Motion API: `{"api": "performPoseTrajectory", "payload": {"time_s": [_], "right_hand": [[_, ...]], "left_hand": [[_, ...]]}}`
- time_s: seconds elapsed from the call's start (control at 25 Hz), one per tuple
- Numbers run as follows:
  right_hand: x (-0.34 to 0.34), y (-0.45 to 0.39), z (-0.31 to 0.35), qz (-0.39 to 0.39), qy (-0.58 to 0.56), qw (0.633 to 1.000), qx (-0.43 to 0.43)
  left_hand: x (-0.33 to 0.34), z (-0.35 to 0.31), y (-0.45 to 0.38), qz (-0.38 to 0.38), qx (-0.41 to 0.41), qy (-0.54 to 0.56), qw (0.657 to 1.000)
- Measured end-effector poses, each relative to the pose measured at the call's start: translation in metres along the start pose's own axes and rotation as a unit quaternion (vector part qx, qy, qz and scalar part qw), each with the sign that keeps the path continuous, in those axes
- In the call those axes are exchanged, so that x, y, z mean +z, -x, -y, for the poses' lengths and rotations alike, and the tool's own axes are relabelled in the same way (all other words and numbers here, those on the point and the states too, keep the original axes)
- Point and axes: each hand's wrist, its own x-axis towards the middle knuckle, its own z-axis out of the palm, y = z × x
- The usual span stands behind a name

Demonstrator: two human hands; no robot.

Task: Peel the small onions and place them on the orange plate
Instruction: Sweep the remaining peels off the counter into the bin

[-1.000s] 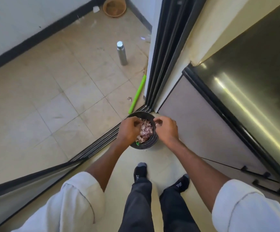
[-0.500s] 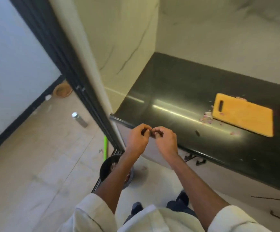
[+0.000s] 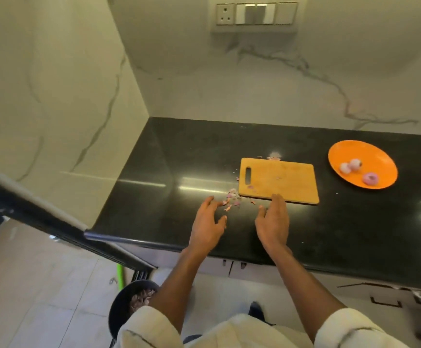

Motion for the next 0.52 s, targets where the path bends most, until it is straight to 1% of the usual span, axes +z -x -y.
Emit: {"api": "performPoseTrajectory", "payload": {"time_s": [0.08, 0.12, 0.16, 0.24, 0.28, 0.32, 0.4, 0.44, 0.52], "right_hand": [[-0.001, -0.010, -0.013, 0.033, 0.066, 0.996, 0.052], [0.001, -0.008, -0.014, 0.058, 0.080, 0.994, 0.053], [0.006, -0.002, -0.013, 0.078, 0.088, 0.993, 0.021], [0.013, 0.009, -0.008, 0.104, 0.107, 0.985, -0.091], [0.013, 0.007, -0.007, 0.101, 0.099, 0.982, -0.127], [0.010, -0.001, -0.006, 0.087, 0.084, 0.983, -0.137], [0.001, -0.029, -0.007, 0.048, 0.085, 0.991, -0.096], [-0.003, -0.049, -0.007, 0.039, 0.098, 0.993, -0.060], [-0.007, -0.078, -0.009, 0.046, 0.115, 0.992, 0.007]], "left_hand": [[0.014, -0.008, -0.012, -0.014, -0.022, 0.022, 0.999], [0.020, -0.013, -0.017, -0.019, -0.024, 0.026, 0.999], [0.026, -0.018, -0.020, -0.020, -0.023, 0.022, 0.999], [0.036, -0.028, -0.027, -0.014, -0.009, 0.003, 1.000], [0.037, -0.034, -0.032, -0.012, 0.001, -0.007, 1.000], [0.040, -0.035, -0.041, -0.009, 0.012, -0.014, 1.000], [0.039, -0.039, -0.056, 0.002, 0.024, -0.014, 1.000], [0.037, -0.042, -0.068, 0.011, 0.024, -0.002, 1.000], [0.034, -0.049, -0.090, 0.022, -0.007, 0.046, 0.999]]}}
